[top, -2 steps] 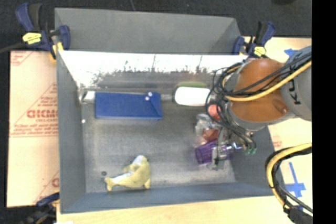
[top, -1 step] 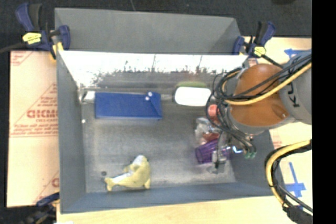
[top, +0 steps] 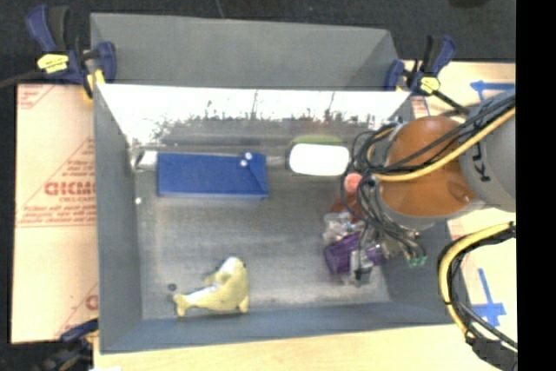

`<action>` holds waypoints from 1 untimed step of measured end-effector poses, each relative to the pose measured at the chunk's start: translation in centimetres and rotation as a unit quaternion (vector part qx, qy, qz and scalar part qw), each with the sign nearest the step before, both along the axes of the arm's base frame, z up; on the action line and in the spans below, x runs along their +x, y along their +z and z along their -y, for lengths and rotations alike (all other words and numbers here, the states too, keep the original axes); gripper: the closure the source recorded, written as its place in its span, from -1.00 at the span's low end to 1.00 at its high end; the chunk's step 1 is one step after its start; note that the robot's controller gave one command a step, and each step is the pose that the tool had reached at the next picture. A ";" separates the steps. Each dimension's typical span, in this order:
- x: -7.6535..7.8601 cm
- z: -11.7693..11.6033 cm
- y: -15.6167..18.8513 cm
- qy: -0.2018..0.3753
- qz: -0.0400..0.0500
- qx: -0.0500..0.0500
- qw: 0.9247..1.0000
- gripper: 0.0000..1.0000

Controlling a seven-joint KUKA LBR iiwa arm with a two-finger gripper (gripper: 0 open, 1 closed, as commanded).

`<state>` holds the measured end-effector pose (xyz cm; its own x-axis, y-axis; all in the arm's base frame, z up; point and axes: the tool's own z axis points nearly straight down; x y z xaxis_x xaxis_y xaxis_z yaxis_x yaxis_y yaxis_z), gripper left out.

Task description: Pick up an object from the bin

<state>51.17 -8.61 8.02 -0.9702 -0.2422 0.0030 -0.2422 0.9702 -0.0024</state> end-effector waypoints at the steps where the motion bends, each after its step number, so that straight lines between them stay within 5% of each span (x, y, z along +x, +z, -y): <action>1: 0.0 0.0 0.0 0.000 0.000 0.000 1.000 1.00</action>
Offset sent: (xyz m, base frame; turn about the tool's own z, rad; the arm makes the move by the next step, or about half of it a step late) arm -0.0024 0.0039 0.0080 -0.1918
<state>51.17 -8.61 8.02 -0.9700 -0.2432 0.0030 -0.2432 0.9700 -0.0025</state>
